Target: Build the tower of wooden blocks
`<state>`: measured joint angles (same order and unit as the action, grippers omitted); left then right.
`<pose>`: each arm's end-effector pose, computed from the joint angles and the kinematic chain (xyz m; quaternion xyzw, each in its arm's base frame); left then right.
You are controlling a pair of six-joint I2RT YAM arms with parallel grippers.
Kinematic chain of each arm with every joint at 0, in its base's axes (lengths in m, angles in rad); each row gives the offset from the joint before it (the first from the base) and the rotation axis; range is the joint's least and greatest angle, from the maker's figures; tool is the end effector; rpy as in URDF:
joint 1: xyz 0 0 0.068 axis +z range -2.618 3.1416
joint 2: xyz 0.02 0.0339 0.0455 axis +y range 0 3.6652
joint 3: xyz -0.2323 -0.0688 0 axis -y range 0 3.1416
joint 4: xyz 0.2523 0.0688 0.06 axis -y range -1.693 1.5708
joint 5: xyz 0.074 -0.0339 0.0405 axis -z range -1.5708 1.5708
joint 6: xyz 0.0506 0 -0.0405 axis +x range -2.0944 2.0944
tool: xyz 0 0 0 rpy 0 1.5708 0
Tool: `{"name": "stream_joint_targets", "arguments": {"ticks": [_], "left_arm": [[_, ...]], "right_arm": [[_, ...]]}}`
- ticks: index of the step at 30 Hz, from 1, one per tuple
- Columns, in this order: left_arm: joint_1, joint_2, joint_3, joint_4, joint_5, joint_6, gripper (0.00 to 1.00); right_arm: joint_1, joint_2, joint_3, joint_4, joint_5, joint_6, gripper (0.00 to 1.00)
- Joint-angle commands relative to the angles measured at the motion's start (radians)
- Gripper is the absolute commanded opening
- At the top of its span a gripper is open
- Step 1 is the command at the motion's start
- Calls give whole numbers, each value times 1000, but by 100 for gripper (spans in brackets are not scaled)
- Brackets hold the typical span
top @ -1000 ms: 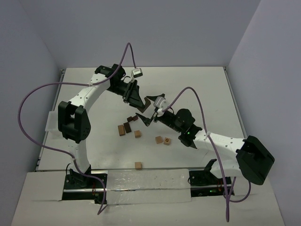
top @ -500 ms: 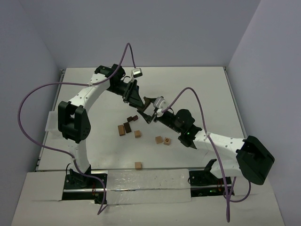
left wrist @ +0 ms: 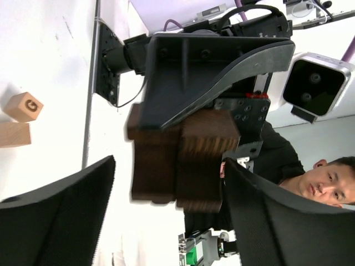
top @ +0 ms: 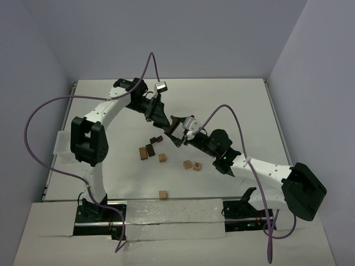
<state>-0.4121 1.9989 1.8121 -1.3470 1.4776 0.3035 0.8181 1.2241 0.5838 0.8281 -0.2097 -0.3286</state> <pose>0.3265 -0.1977 0.2583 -0.2705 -0.6880 0.6730 0.0229 0.1978 0.2266 0.2524 -0.4117 0.4890 0.2504 0.7271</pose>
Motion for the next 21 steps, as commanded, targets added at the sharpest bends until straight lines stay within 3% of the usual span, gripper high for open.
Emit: {"name": "stream_joint_targets", "arguments": {"ticks": [1,3,13,21], "left_arm": [[35,28,-8,-21,219,45,93],[45,35,-11,-21,217,62,99],[89,55,-38,-23,217,143,99],[116,57,-22,-24,152,267,99]], "right_arm": [[-24,-69,-16,9,-45,-21,0],[-39,-86,-21,-35,-65,-18,0],[-132,-142,-2,-278,-167,-44,0],[-258,-176,-4,-482,-302,-171,0]]}}
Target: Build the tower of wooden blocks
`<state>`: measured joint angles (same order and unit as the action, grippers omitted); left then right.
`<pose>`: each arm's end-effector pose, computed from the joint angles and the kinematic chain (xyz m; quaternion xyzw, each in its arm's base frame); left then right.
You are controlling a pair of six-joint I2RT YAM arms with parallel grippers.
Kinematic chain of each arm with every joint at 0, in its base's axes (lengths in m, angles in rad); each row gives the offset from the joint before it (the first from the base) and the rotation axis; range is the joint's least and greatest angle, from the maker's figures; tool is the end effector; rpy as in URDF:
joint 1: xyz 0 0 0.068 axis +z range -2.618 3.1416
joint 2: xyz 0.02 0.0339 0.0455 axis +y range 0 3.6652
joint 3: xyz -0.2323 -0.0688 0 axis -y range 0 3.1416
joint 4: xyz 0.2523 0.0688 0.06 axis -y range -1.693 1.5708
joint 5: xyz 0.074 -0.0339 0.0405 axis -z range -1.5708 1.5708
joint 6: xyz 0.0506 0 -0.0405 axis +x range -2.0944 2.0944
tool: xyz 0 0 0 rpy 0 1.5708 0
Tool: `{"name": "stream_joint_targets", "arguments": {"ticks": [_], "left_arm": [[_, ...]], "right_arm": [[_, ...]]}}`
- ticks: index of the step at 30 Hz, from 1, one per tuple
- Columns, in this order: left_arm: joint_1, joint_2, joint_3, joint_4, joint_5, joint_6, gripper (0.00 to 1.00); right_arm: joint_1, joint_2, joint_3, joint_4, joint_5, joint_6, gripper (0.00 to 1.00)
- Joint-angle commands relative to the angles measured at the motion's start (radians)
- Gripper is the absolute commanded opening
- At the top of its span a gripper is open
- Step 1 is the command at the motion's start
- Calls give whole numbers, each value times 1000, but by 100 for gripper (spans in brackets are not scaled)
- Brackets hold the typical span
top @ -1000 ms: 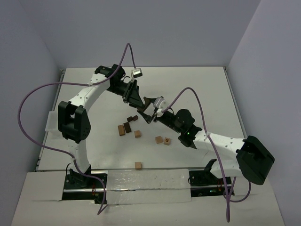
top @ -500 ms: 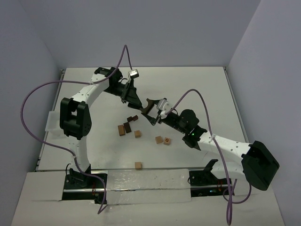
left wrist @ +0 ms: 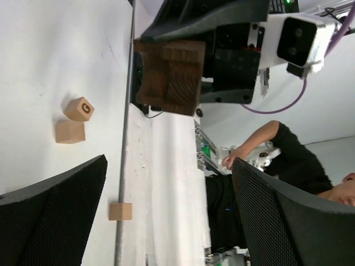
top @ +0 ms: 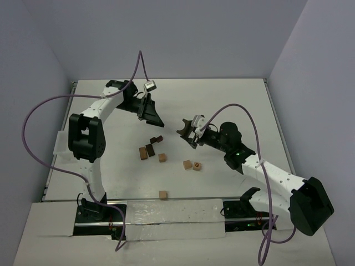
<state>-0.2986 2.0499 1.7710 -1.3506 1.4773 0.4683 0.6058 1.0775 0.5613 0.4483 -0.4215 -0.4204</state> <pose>0.3498 -0.1604 0.2293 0.2582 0.6928 -0.6724 0.0354 0.2175 0.1758 0.2376 -0.4752 0.5524 0.2140 0.6506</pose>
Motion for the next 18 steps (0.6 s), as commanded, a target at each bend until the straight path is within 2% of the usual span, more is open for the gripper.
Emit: {"name": "stream_joint_targets", "arguments": {"ticks": [1,7,11,13,15,16,17,18], "left_arm": [[2,7,19,-19,138,108,99],[-8,51,31,-18,59,178,99],[-28,104,71,-7,2,195,99],[-37,108,47,138,-77,65,99],[-44,44,-33,380,-188,-205,99],[-45,3,-112,565,-285,-304,99],[-45,-17,-169,688,-355,-338,99],[-46,-32,-188,721,-387,-347,99]], "right_arm": [[-61,-29,19,-124,-100,-98,0],[-131,8,42,-284,-198,-226,0],[-155,89,99,-443,-235,-323,0],[-162,157,156,-566,-238,-397,0],[-165,232,215,-681,-234,-469,0],[-166,262,238,-723,-230,-498,0],[-166,274,255,-738,-223,-511,0],[-167,292,282,-762,-212,-521,0]]}}
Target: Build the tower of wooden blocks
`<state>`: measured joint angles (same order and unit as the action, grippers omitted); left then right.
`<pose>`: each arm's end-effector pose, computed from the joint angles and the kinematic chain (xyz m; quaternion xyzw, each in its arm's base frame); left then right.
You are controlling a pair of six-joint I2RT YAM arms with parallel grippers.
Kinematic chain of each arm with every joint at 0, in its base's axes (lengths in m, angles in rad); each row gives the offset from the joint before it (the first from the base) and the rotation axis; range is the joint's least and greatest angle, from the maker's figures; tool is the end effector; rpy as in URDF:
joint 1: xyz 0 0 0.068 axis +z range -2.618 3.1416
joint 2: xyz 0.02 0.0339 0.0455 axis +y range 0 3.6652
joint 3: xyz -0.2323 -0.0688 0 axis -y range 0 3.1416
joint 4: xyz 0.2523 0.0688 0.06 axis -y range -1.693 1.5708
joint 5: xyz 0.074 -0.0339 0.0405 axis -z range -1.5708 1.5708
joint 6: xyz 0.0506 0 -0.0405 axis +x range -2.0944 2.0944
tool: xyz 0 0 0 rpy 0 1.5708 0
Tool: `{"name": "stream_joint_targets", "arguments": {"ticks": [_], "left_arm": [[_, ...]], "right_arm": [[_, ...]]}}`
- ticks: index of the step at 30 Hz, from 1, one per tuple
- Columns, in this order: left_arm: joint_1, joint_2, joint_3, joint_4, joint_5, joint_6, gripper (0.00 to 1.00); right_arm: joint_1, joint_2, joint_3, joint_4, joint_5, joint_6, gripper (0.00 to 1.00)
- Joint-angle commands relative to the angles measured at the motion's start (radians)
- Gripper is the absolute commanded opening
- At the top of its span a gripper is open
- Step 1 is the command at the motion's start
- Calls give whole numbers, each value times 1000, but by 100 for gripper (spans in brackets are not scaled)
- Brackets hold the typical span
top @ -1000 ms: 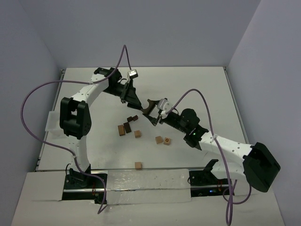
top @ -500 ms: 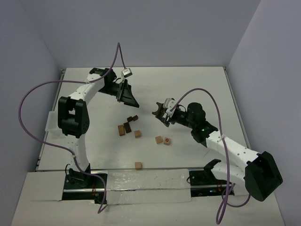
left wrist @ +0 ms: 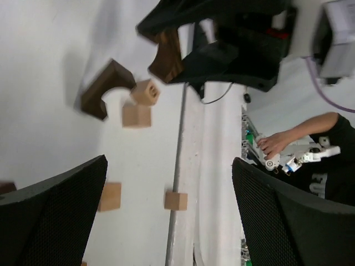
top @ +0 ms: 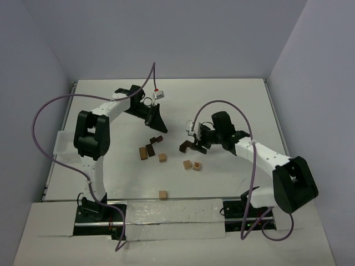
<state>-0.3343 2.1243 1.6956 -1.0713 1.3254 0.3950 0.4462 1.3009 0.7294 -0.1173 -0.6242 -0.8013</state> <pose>0.3642 -0.1785 0.1747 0.3013 0.7283 -0.6137 0.0465 0.2502 0.1525 0.1783 -0.6091 0.6220 0.2016 0.4489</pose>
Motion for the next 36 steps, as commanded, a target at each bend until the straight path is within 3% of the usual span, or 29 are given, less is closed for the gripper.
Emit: {"name": "stream_joint_targets", "arguments": {"ticks": [1,8,15,20,26,30,36], "left_arm": [[-13,-143,-155,516,-310,-269,99],[0,-171,-186,543,-417,-227,99],[-2,-241,-247,544,-474,-114,99],[-2,-280,-292,532,-458,-45,99],[17,-306,-321,501,-423,-20,99],[46,-319,-332,491,-405,-30,99],[133,-322,-334,498,-306,-102,99]], "right_arm": [[-10,112,153,-252,6,-166,0],[-47,318,347,-494,50,-308,0],[-58,448,471,-620,121,-419,0],[-69,518,564,-663,143,-497,0],[-69,569,616,-810,184,-796,0],[-66,558,590,-852,241,-981,0],[-12,562,582,-849,278,-1079,0]]}}
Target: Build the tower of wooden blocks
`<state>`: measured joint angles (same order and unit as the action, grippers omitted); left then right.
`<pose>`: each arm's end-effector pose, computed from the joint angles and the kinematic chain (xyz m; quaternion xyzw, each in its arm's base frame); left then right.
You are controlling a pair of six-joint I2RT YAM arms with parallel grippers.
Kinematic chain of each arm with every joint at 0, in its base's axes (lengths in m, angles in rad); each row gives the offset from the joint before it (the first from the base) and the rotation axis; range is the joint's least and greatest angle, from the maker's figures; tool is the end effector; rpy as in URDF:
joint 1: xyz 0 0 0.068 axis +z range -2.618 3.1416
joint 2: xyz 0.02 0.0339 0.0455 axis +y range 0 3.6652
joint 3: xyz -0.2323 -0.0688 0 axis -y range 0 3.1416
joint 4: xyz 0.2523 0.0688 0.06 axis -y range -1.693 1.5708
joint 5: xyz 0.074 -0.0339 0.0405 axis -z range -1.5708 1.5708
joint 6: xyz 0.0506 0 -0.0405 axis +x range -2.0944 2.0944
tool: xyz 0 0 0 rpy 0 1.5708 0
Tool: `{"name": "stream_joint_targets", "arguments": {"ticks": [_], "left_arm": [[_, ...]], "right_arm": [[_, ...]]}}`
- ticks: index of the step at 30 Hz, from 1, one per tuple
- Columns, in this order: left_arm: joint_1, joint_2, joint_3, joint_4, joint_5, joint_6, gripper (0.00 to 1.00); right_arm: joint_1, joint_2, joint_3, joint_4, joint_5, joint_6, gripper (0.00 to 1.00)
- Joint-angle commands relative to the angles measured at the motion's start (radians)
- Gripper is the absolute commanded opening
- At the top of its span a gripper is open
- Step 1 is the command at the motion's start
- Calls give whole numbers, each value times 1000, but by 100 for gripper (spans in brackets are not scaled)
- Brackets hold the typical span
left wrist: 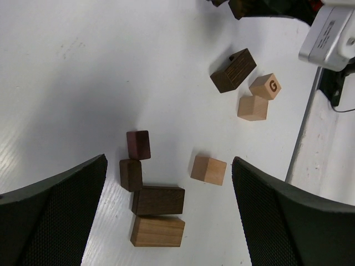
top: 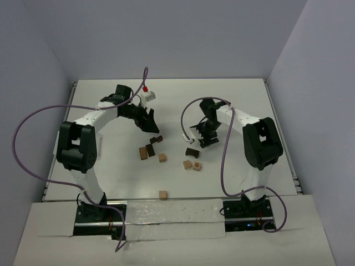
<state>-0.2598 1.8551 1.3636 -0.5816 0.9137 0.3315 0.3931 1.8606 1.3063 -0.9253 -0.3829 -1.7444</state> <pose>0.3627 -0.1379 0.1781 0.3574 0.8004 -0.4193 0.2362 0.3101 0.1490 0.1339 -0.8639 0.4643 0.1203 0.1538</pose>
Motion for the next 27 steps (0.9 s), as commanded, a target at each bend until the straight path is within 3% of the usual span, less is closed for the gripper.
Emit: {"name": "stream_joint_targets", "arguments": {"ticks": [1,11,18,27], "left_arm": [[70,-53,-1,1,125,-51,99],[85,-134,-61,-19,136,-29,99],[96,-162,-96,-24,146,-18,99],[105,-175,-97,-36,152,0,99]], "right_arm": [[51,12,11,-38,45,-149,0],[140,59,7,28,146,-204,1],[224,54,2,40,182,-147,11],[259,25,-19,16,197,-218,19]]}}
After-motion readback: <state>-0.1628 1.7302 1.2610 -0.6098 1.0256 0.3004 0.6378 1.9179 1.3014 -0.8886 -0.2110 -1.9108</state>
